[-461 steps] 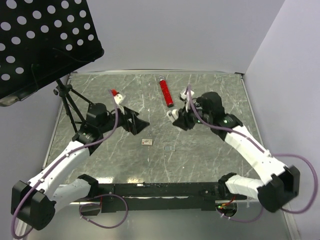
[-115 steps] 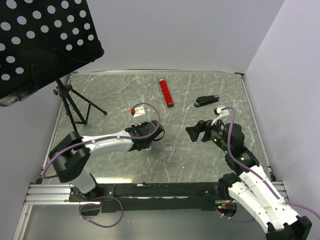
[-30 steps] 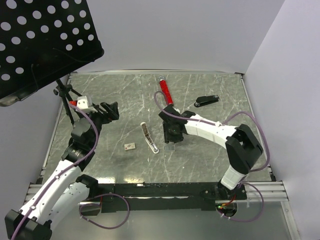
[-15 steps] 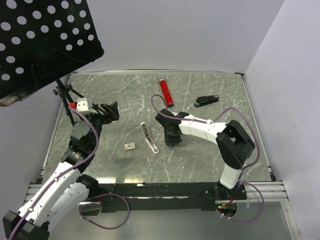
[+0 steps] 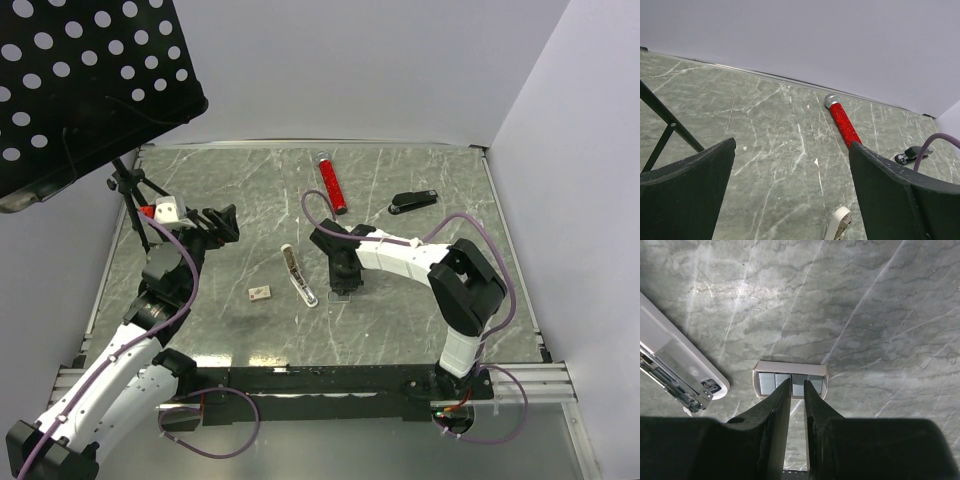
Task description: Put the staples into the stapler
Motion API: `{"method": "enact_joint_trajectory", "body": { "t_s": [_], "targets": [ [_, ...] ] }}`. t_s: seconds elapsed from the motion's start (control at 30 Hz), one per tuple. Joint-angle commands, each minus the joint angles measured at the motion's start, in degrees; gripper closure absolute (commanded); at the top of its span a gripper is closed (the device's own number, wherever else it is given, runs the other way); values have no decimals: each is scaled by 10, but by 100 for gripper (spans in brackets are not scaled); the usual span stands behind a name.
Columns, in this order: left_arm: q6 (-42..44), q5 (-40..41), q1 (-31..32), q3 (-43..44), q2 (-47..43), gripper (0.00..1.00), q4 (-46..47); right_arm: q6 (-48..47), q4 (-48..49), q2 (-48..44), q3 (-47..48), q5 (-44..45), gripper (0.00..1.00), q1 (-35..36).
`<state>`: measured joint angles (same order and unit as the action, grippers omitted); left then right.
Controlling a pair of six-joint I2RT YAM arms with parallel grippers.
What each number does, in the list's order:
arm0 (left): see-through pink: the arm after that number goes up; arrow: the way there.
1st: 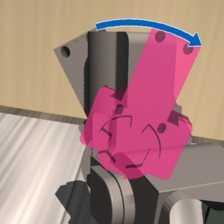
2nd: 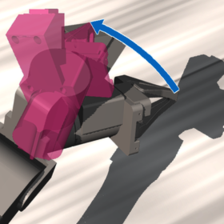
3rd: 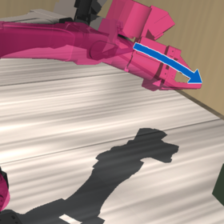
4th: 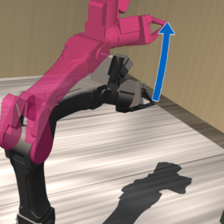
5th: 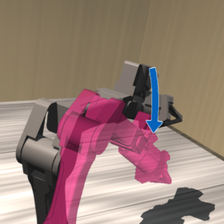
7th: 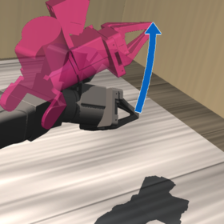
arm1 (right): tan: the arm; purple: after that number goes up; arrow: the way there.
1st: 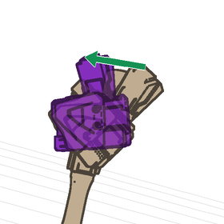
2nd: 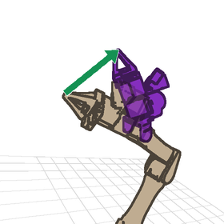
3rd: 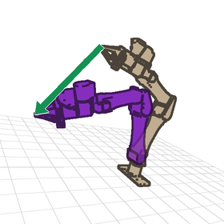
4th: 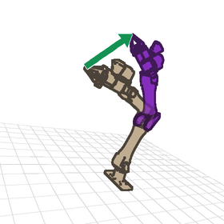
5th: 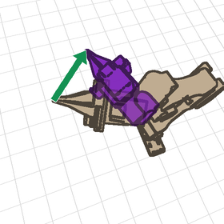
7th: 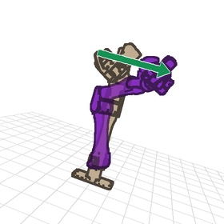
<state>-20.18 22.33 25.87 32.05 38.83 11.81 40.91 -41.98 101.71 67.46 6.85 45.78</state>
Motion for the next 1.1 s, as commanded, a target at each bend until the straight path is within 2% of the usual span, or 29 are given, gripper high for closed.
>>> {"method": "enact_joint_trajectory", "body": {
  "t_s": [0.0, 0.73, 1.07],
  "targets": [
    [10, -6, 2, -2, -1, 1, 32, 7, -14, 11, 4, 3, 76, 3],
    [9, -20, 2, -5, 5, 0, 37, -11, -37, 2, -1, 11, 73, 4],
    [10, -24, 2, -8, 5, 1, 40, -22, -20, 3, 3, 1, 74, 3]
  ]
}}
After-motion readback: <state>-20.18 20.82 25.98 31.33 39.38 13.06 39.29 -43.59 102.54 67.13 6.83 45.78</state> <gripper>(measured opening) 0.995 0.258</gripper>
